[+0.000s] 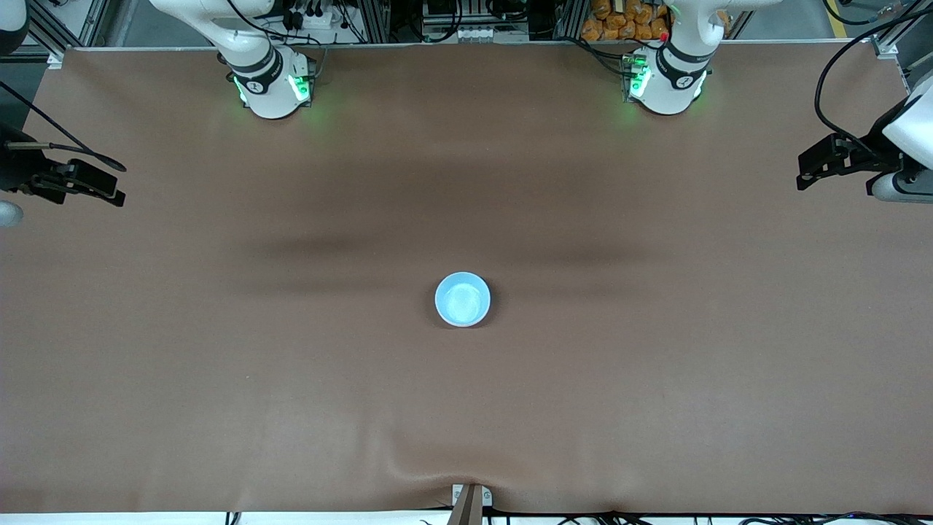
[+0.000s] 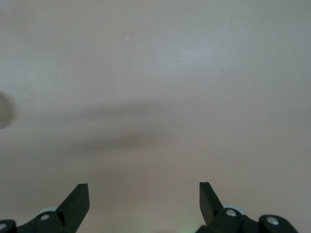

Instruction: Stack pink and blue bowls on white bowl

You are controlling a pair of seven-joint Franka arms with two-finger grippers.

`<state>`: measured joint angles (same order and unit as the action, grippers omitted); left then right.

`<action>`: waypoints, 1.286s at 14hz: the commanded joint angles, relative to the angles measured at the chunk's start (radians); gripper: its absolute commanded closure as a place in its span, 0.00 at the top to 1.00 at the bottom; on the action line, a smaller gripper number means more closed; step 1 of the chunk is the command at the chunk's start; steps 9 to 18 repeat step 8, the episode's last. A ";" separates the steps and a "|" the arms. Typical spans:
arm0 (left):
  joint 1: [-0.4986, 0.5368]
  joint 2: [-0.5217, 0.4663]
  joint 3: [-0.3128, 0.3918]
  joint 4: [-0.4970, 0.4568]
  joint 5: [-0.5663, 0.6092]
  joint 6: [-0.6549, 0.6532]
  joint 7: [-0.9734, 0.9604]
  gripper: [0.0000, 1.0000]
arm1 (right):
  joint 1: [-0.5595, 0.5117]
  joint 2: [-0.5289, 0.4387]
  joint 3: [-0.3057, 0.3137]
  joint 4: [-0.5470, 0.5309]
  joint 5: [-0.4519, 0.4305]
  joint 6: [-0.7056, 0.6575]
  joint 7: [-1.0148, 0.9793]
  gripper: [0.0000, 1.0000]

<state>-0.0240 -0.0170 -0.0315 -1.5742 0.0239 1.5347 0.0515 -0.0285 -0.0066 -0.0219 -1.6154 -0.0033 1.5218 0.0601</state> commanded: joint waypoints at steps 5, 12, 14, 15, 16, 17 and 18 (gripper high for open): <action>0.003 0.009 -0.007 0.020 -0.007 -0.005 -0.015 1.00 | 0.001 -0.064 0.005 -0.034 -0.037 -0.015 0.015 1.00; 0.004 0.009 -0.007 0.020 -0.007 -0.005 -0.013 1.00 | 0.004 -0.059 0.007 -0.031 -0.015 -0.006 0.014 1.00; 0.004 0.009 -0.007 0.020 -0.007 -0.005 -0.013 1.00 | 0.004 -0.059 0.007 -0.031 -0.015 -0.006 0.014 1.00; 0.004 0.009 -0.007 0.020 -0.007 -0.005 -0.013 1.00 | 0.004 -0.059 0.007 -0.031 -0.015 -0.006 0.014 1.00; 0.004 0.009 -0.007 0.020 -0.007 -0.005 -0.013 1.00 | 0.004 -0.059 0.007 -0.031 -0.015 -0.006 0.014 1.00; 0.004 0.009 -0.007 0.020 -0.007 -0.005 -0.013 1.00 | 0.004 -0.059 0.007 -0.031 -0.015 -0.006 0.014 1.00; 0.004 0.009 -0.007 0.020 -0.007 -0.005 -0.013 1.00 | 0.004 -0.059 0.007 -0.031 -0.015 -0.006 0.014 1.00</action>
